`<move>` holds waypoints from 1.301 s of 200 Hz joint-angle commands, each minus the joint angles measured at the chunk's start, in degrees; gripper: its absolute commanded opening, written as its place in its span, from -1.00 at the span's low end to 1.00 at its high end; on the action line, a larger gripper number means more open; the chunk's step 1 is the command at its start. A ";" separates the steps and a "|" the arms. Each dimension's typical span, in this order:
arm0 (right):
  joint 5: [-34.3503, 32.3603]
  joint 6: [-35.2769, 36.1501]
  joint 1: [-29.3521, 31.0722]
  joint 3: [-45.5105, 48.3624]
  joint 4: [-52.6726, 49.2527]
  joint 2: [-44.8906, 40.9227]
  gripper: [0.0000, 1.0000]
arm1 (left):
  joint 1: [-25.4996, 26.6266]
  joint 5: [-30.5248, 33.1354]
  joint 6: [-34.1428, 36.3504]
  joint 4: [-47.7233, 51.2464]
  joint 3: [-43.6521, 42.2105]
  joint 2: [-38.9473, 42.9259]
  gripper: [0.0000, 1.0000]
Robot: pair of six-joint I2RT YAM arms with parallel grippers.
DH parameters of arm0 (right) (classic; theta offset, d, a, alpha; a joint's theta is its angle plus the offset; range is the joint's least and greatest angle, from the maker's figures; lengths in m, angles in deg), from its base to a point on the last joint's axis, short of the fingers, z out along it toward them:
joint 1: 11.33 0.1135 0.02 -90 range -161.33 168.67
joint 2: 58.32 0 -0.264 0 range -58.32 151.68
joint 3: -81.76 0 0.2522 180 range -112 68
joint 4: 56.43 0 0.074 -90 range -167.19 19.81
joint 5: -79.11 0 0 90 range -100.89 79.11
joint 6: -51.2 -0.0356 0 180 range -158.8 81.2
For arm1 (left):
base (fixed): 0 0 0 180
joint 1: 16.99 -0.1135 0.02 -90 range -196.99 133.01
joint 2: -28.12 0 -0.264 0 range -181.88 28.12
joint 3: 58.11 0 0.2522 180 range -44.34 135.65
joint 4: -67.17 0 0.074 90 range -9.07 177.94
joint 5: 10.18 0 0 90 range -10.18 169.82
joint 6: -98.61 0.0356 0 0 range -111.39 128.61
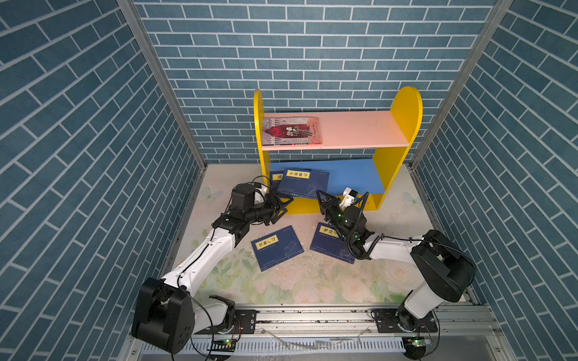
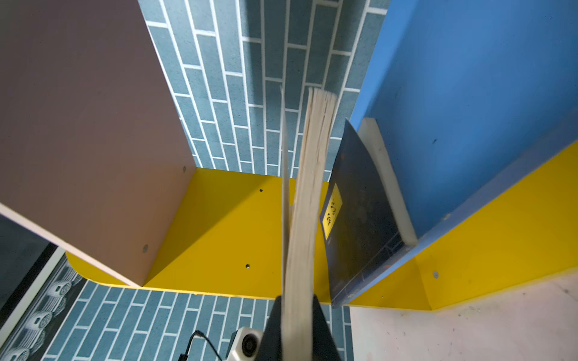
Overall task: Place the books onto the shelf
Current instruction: 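Withdraw the left gripper from the shelf while the right gripper holds the book upright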
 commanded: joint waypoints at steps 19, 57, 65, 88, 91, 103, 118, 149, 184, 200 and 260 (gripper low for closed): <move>8.14 5.85 -3.27 -4.37 -8.50 -4.04 -0.97 | -3.72 -2.20 10.64 18.20 4.15 4.22 0.28; 16.68 10.75 -5.83 -10.44 -16.74 -2.63 -0.97 | -8.64 -6.72 13.44 21.49 8.45 5.29 0.27; 18.22 11.38 -6.18 -11.83 -18.28 -1.86 -0.97 | -9.43 -7.98 13.98 21.16 9.39 5.05 0.26; 21.82 12.26 -7.06 -15.53 -20.48 1.21 -0.98 | -11.62 -9.80 13.80 19.64 11.16 4.46 0.25; 21.89 12.26 -7.15 -15.74 -20.39 1.61 -0.98 | -11.89 -9.80 13.69 19.45 11.30 4.47 0.25; 22.94 12.18 -7.57 -16.71 -19.95 3.34 -0.98 | -12.86 -10.25 12.84 17.46 11.46 4.62 0.25; 24.64 11.97 -8.09 -18.28 -19.49 5.65 -0.98 | -14.09 -10.46 11.59 15.43 11.64 4.95 0.25; 26.55 10.59 -8.54 -20.64 -17.51 9.48 -0.98 | -15.90 -11.54 11.07 13.51 12.67 4.96 0.25; 26.12 9.93 -8.52 -21.15 -17.49 10.46 -0.99 | -16.37 -12.34 11.00 13.15 12.72 4.54 0.25; 24.83 9.65 -8.50 -20.23 -16.33 10.19 -0.99 | -16.45 -11.84 11.02 13.06 12.05 4.58 0.25; 22.81 7.42 -8.41 -20.88 -14.75 11.07 -0.98 | -16.46 -12.27 8.45 11.14 10.23 4.05 0.25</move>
